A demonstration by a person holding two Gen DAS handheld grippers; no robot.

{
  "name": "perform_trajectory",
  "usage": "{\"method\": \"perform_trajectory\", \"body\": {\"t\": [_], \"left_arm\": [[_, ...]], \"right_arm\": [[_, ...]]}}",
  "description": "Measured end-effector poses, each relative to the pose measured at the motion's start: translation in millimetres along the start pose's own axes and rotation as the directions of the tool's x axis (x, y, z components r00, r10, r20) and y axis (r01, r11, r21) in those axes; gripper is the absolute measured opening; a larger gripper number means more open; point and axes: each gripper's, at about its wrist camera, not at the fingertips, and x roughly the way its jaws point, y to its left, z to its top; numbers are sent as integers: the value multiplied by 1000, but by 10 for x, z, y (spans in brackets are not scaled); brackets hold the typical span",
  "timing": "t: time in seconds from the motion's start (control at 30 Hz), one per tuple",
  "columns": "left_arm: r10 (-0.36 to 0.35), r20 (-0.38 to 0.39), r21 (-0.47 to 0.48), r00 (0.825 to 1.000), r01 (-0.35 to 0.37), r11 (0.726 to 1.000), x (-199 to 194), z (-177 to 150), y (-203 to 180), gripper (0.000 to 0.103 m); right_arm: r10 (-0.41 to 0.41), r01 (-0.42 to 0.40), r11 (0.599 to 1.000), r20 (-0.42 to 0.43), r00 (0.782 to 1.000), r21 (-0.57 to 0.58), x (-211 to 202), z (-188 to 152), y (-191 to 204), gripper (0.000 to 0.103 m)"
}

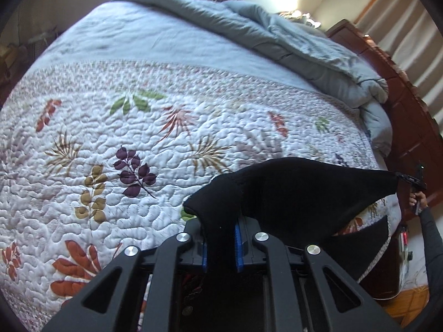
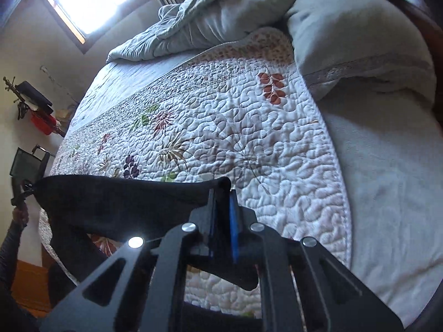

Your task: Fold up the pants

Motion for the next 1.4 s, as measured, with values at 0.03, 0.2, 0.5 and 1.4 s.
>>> {"method": "perform_trajectory", "body": {"t": [0.03, 0.2, 0.5, 1.4], "left_arm": [[-2, 12, 14, 1000, 2, 1000, -78, -59, -61, 13], [1, 14, 79, 1000, -2, 997, -343, -495, -276, 13], [-15, -9, 40, 1000, 15, 999, -534, -1366, -150, 15], [140, -145, -165, 979, -164, 973, -635, -2787, 546, 82]], "right_arm": [[-11, 11, 1000, 27, 1000, -7, -84, -104, 26, 7], [-107, 110, 994, 116, 987, -15, -225, -626, 125, 7], [-289, 293, 956, 247, 925, 22, -391, -1829, 304, 8], [-187, 116, 857, 93, 978, 502, -356, -3007, 93, 38]]}}
